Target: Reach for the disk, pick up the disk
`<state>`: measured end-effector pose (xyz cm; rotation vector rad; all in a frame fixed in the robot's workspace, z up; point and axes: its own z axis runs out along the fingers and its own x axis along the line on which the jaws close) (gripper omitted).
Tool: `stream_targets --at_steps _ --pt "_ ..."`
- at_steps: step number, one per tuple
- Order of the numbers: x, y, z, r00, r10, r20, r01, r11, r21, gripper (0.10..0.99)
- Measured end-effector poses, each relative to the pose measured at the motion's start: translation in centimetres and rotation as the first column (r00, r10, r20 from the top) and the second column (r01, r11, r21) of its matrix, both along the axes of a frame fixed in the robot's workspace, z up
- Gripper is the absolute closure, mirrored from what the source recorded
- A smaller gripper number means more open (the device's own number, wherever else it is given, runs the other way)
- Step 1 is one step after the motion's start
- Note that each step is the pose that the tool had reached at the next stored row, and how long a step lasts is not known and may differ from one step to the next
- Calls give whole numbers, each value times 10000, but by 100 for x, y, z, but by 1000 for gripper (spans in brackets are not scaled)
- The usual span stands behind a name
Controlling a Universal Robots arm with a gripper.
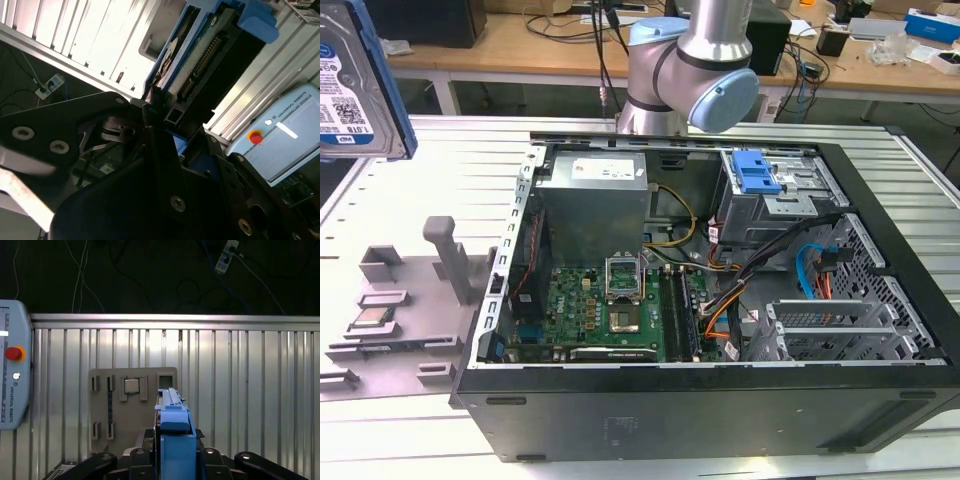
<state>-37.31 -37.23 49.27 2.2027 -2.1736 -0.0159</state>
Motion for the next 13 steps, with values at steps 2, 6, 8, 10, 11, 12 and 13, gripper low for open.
stream_targets --at_steps 2,6,8,10,11,12,13 --pt "41 0 0 10000 0 0 0 10000 1 722" --pt "199 0 0 10000 0 -1 0 10000 0 722" --pt "315 0 -1 10000 -1 1 1 10000 1 722" --pt "424 0 0 10000 -1 0 1 10000 0 722" --pt "465 0 0 10000 0 -1 0 10000 0 722" --pt "521 0 -1 10000 1 1 -1 10000 1 722" --pt "562 0 -1 10000 1 2 -1 10000 2 722"
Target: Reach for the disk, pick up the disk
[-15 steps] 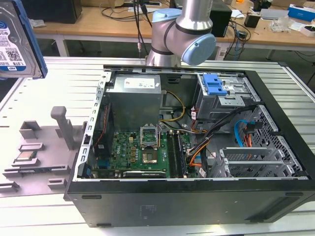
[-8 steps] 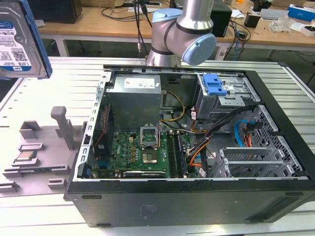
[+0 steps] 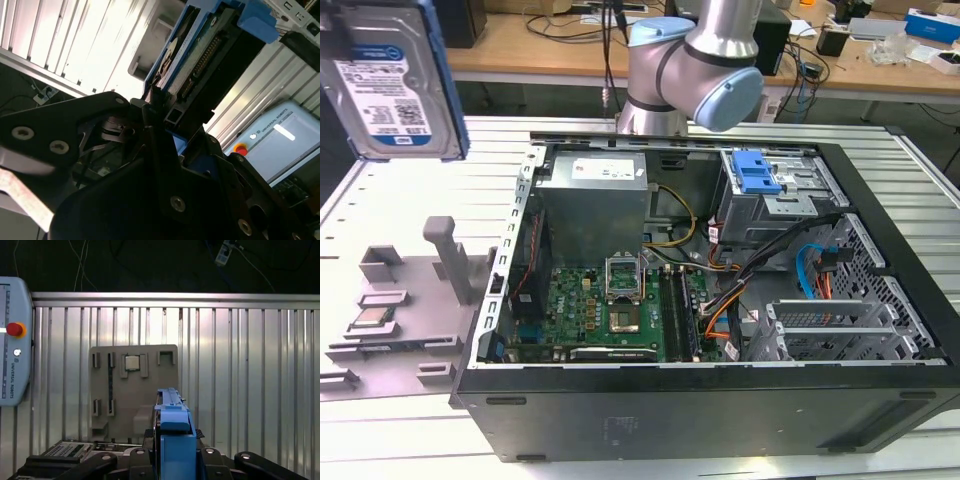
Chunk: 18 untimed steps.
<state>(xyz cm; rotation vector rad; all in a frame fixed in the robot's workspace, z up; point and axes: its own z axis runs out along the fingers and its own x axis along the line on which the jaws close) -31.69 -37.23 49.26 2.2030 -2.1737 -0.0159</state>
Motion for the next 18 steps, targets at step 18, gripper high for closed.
stream_targets --at_steps 18 --pt "861 0 1 10000 -1 -2 1 10000 -1 722"
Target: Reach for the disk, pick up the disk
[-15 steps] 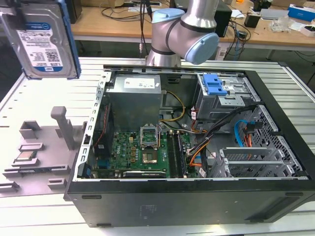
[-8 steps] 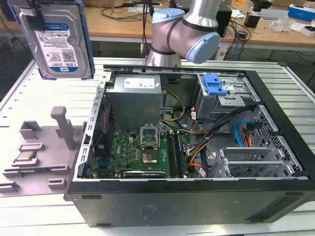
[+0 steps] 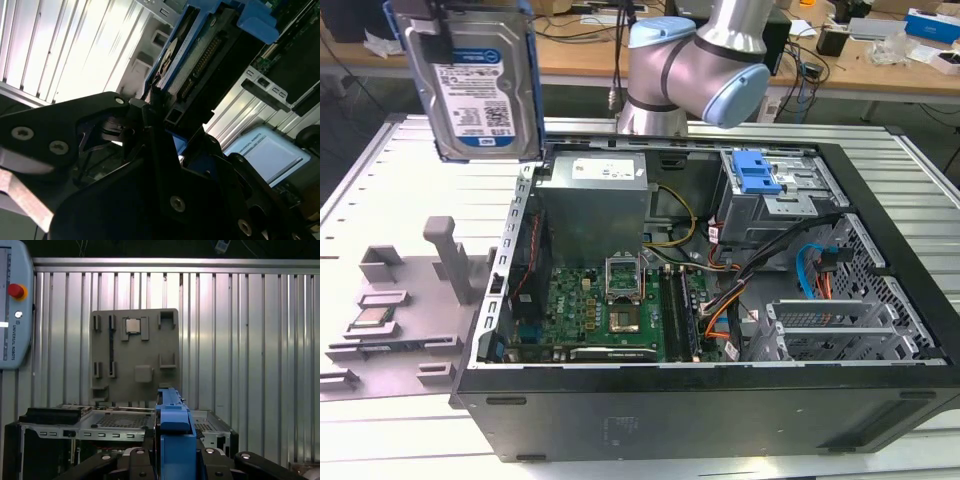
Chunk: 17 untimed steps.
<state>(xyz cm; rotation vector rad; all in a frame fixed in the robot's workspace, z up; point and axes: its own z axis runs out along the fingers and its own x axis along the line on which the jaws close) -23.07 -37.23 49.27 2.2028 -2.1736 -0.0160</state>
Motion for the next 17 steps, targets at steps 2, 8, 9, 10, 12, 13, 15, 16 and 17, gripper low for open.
stream_targets --at_steps 2,8,9,10,12,13,15,16,17 --pt "76 0 0 10000 -2 1 2 10000 1 722" --pt "325 0 0 10000 -1 0 1 10000 0 722" --pt "363 0 0 10000 -1 0 1 10000 0 722" --pt "395 0 0 10000 1 0 -1 10000 1 722" --pt "505 0 0 10000 -2 0 2 10000 0 722" --pt "570 0 0 10000 1 0 -1 10000 0 722" --pt "667 0 0 10000 -2 0 2 10000 -1 722" --pt "694 0 0 10000 -1 0 1 10000 0 722" --pt "737 0 0 10000 1 0 -1 10000 1 722"
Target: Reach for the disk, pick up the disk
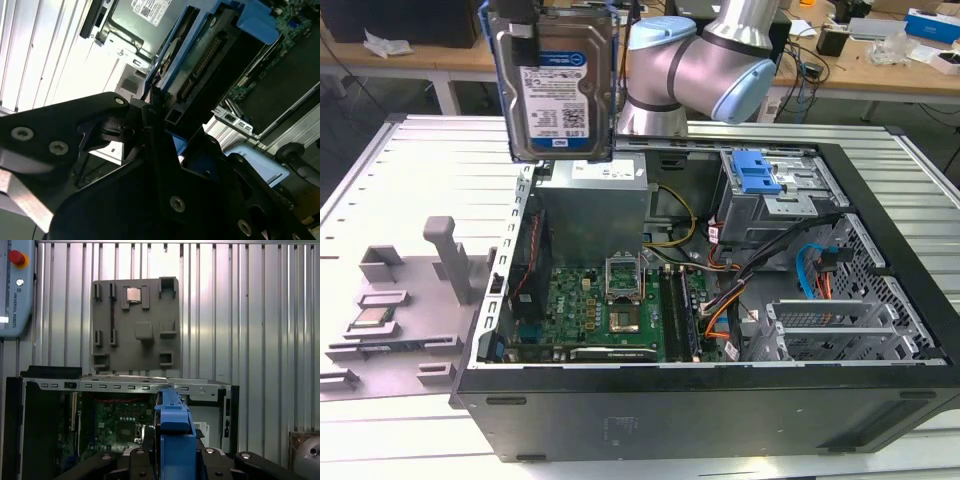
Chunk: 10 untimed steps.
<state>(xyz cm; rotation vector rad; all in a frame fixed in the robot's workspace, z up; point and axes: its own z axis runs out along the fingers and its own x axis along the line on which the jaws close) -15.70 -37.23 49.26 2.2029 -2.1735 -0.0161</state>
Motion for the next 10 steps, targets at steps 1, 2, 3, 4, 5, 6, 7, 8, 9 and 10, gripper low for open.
stream_targets --at_steps 1,2,3,4,5,6,7,8,9,10 --pt "33 0 0 10000 -2 0 2 10000 0 722" --pt "105 0 0 10000 -2 0 2 10000 0 722" --pt "148 0 0 10000 0 0 0 10000 0 722" --pt "199 0 0 10000 -3 0 3 10000 0 722" --pt "249 0 0 10000 -2 0 2 10000 -1 722" --pt "307 0 0 10000 -1 0 1 10000 0 722" --pt "336 0 0 10000 -2 0 2 10000 0 722" --pt "369 0 0 10000 -3 0 3 10000 -1 722" --pt "396 0 0 10000 -2 0 2 10000 -1 722" --pt "421 0 0 10000 -1 0 1 10000 0 722"
